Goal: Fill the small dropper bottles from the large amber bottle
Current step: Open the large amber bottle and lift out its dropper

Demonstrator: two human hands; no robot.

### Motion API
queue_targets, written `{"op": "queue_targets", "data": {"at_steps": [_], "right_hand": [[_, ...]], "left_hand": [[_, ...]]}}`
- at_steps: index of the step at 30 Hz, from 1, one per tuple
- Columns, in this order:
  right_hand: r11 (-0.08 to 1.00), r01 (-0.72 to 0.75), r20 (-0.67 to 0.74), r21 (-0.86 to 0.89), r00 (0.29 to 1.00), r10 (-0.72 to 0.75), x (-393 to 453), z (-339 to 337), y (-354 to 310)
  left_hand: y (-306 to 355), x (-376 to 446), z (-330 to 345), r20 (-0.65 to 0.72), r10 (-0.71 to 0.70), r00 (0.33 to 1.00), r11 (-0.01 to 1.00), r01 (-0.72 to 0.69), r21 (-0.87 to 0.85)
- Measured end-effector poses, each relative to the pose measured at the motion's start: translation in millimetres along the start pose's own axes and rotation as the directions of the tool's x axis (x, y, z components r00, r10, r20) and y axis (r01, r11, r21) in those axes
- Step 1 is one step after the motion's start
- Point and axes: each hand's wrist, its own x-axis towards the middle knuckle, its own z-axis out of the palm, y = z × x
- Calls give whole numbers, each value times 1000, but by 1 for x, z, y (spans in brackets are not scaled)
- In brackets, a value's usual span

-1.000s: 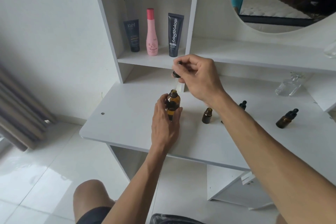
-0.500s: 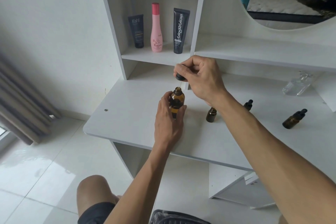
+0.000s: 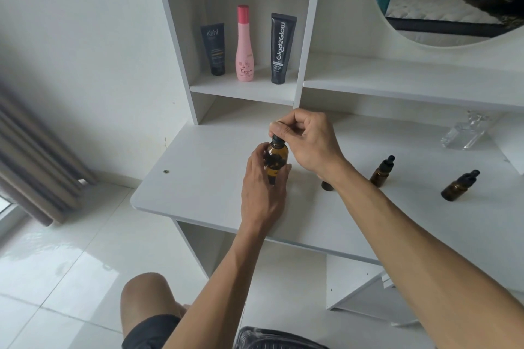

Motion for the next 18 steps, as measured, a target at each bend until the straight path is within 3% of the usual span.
{"op": "queue_targets", "data": {"at_steps": [9,18], "right_hand": [[996,10,-10,89,1000,-9,2,-5,-14],[965,43,-110,259,994,-14,9,-19,-44]], "left_hand": [[-2,0,0,6,-1,1000,1000,1,-10],[-2,1,1,11,-4,1000,1000,4,-21]]}}
